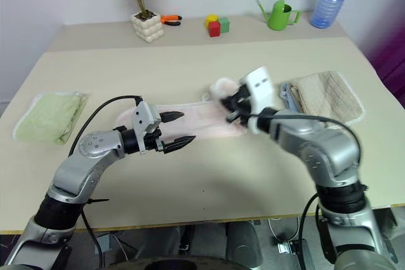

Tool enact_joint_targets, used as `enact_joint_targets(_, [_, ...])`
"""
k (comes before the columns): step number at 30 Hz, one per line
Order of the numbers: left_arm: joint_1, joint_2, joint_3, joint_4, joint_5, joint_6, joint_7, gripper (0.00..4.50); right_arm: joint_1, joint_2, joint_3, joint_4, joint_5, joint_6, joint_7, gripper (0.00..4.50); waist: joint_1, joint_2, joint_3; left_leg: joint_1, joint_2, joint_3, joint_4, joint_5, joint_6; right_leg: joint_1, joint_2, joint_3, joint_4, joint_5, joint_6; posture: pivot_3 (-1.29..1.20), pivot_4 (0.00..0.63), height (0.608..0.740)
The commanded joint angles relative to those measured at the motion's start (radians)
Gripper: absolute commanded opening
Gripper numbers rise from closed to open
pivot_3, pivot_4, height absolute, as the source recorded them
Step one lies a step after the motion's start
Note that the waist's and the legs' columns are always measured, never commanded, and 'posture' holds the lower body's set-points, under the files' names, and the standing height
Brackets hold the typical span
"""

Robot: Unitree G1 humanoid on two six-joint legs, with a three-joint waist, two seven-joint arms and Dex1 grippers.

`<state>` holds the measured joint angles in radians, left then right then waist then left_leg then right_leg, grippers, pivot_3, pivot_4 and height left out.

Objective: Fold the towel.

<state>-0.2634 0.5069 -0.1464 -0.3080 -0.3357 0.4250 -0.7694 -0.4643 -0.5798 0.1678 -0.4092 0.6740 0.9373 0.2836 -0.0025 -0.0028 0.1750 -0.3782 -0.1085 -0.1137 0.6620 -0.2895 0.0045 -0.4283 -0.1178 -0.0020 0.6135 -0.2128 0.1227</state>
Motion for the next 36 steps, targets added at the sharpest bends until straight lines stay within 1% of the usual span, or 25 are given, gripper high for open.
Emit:
enact_joint_targets(1, [0.022,0.015,0.058,-0.017,-0.002,-0.013,0.022,3.94,-0.032,0.045,0.091,0.053,-0.125,-0.084,0.035,0.02,0.0,-0.001,0.0,0.0,0.0,0.0,0.0,0.0,0.0,0.0,0.0,0.0,0.0,0.0,0.0,0.0,0.15,0.732])
enact_joint_targets(5, [0.056,0.035,0.122,-0.041,-0.015,-0.002,0.045,3.94,-0.049,0.129,0.139,0.122,-0.197,-0.116,0.05,0.02,0.0,-0.001,0.001,-0.001,0.001,0.0,0.0,0.0,-0.001,-0.002,0.001,0.0,0.0,0.0,0.0,0.0,0.15,0.732])
enact_joint_targets(8, [0.073,0.045,0.147,-0.046,-0.02,0.004,0.054,3.94,-0.046,0.152,0.136,0.127,-0.209,-0.115,0.088,0.02,-0.004,0.0,0.001,-0.001,0.001,0.0,-0.001,0.0,-0.001,-0.003,0.001,0.0,0.0,0.0,0.0,0.0,0.15,0.732])
enact_joint_targets(10, [0.083,0.054,0.162,-0.045,-0.016,-0.001,0.056,3.94,-0.04,0.16,0.122,0.11,-0.189,-0.102,0.124,0.62,-0.004,-0.001,0.001,-0.001,0.0,0.0,-0.001,0.0,-0.001,-0.003,0.001,0.0,0.0,0.0,0.0,0.0,0.15,0.732])
enact_joint_targets(12, [0.089,0.062,0.177,-0.038,-0.014,-0.005,0.057,3.94,-0.033,0.159,0.091,0.083,-0.174,-0.097,0.142,1.35,-0.005,0.0,0.001,-0.001,0.001,0.0,-0.001,0.0,-0.001,-0.002,0.001,0.0,0.0,0.0,0.0,0.0,0.15,0.732])
enact_joint_targets(14, [0.092,0.069,0.19,-0.03,-0.013,-0.011,0.056,3.94,-0.022,0.144,0.05,0.044,-0.16,-0.104,0.163,2.38,-0.006,-0.001,0.001,-0.001,0.001,0.0,-0.001,0.0,-0.001,-0.003,0.001,0.0,0.0,0.0,0.0,0.0,0.15,0.732])
enact_joint_targets(17, [0.093,0.079,0.209,-0.017,-0.009,-0.019,0.056,3.94,-0.004,0.11,-0.024,-0.016,-0.121,-0.107,0.209,3.74,-0.003,-0.001,0.001,-0.002,0.0,-0.001,-0.001,0.0,-0.001,-0.003,0.001,0.0,0.0,0.0,0.0,0.0,0.15,0.732])
enact_joint_targets(19, [0.098,0.087,0.228,-0.006,-0.008,-0.027,0.056,3.94,-0.004,0.097,-0.1,-0.023,-0.088,-0.122,0.234,3.74,-0.004,-0.001,0.001,-0.002,0.0,-0.001,-0.001,0.0,-0.001,-0.003,0.001,0.0,0.0,0.0,0.0,0.0,0.15,0.732])
enact_joint_targets(20, [0.102,0.09,0.237,-0.001,-0.009,-0.031,0.056,3.94,-0.012,0.102,-0.138,-0.01,-0.074,-0.118,0.228,3.58,-0.005,-0.001,0.001,-0.002,0.0,-0.001,-0.001,0.0,-0.001,-0.003,0.001,0.0,0.0,0.0,0.0,0.0,0.15,0.732])
enact_joint_targets(22, [0.106,0.087,0.251,0.007,-0.007,-0.042,0.061,3.94,-0.044,0.1,-0.161,0.06,-0.113,-0.133,0.205,2.84,-0.006,0.0,0.001,-0.002,0.001,-0.001,-0.001,0.0,-0.001,-0.003,0.001,0.0,0.0,0.0,0.0,0.0,0.15,0.732])
enact_joint_targets(23, [0.106,0.082,0.257,0.012,-0.008,-0.045,0.066,3.94,-0.057,0.096,-0.149,0.096,-0.149,-0.154,0.204,2.22,-0.008,-0.001,0.001,-0.002,0.001,-0.001,-0.001,0.0,-0.001,-0.003,0.001,0.0,0.0,0.0,0.0,0.0,0.15,0.732])
enact_joint_targets(24, [0.107,0.077,0.26,0.015,-0.009,-0.049,0.071,3.94,-0.065,0.095,-0.135,0.125,-0.177,-0.173,0.206,1.85,-0.008,-0.001,0.001,-0.001,0.001,-0.001,-0.001,0.0,-0.001,-0.003,0.001,0.0,0.0,0.0,0.0,0.0,0.15,0.732])
enact_joint_targets(27, [0.11,0.06,0.268,0.022,-0.016,-0.05,0.085,3.94,-0.092,0.138,-0.076,0.243,-0.258,-0.255,0.204,0.37,-0.01,-0.001,0.001,-0.001,0.001,0.0,-0.001,0.0,-0.001,-0.003,0.001,0.0,0.0,0.0,0.0,0.0,0.15,0.732])
enact_joint_targets(28, [0.11,0.056,0.269,0.022,-0.017,-0.05,0.088,3.94,-0.097,0.149,-0.06,0.271,-0.281,-0.278,0.207,0.05,-0.01,0.0,0.001,-0.001,0.001,0.0,-0.001,0.0,-0.001,-0.003,0.001,0.0,0.0,0.0,0.0,0.0,0.15,0.732])
enact_joint_targets(30, [0.12,0.047,0.272,0.028,-0.012,-0.051,0.099,3.94,-0.1,0.174,0.014,0.356,-0.366,-0.364,0.22,0.05,-0.01,0.0,0.001,-0.001,0.001,0.0,-0.001,0.0,-0.001,-0.004,0.001,0.0,0.0,0.0,0.0,0.0,0.15,0.732])
enact_joint_targets(33, [0.148,0.035,0.288,0.021,-0.013,-0.046,0.12,3.94,-0.085,0.213,0.094,0.46,-0.445,-0.457,0.251,0.05,-0.011,0.0,0.001,-0.002,0.001,0.0,-0.002,0.0,-0.002,-0.004,0.001,0.0,0.001,0.0,0.0,0.0,0.15,0.732])
enact_joint_targets(36, [0.204,0.028,0.322,-0.015,-0.032,-0.029,0.143,3.94,-0.049,0.223,0.151,0.504,-0.503,-0.502,0.275,0.05,-0.011,0.0,0.001,-0.002,0.001,0.0,-0.002,0.003,-0.006,-0.005,0.001,0.0,0.001,0.0,0.0,0.0,0.15,0.732])
